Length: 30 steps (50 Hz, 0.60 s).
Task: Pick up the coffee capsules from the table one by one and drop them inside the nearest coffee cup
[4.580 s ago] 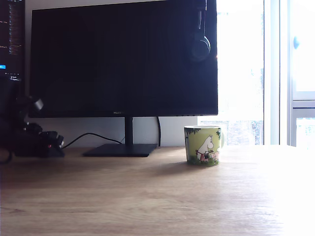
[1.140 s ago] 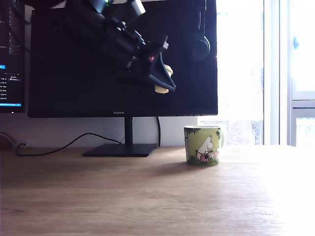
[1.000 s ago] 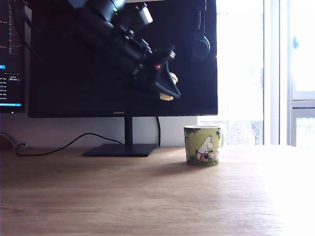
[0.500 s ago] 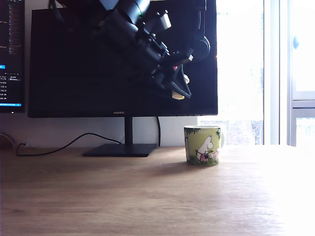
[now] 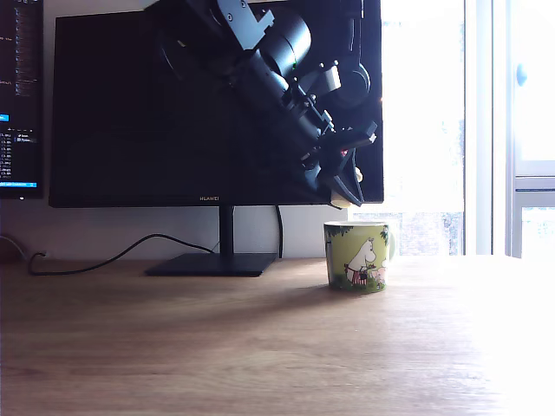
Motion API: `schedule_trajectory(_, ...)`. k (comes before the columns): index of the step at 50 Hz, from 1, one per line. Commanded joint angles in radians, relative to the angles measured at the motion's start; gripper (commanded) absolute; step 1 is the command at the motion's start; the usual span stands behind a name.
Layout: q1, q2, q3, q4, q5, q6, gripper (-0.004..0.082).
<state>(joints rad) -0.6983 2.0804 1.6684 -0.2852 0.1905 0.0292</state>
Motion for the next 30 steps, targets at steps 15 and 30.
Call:
schedule_trajectory(15, -0.003, 0.091, 0.065, -0.019, -0.023, -0.006, 0.0098)
schedule_trajectory(30, -0.004, 0.104, 0.077, -0.006, -0.036, -0.006, 0.0098)
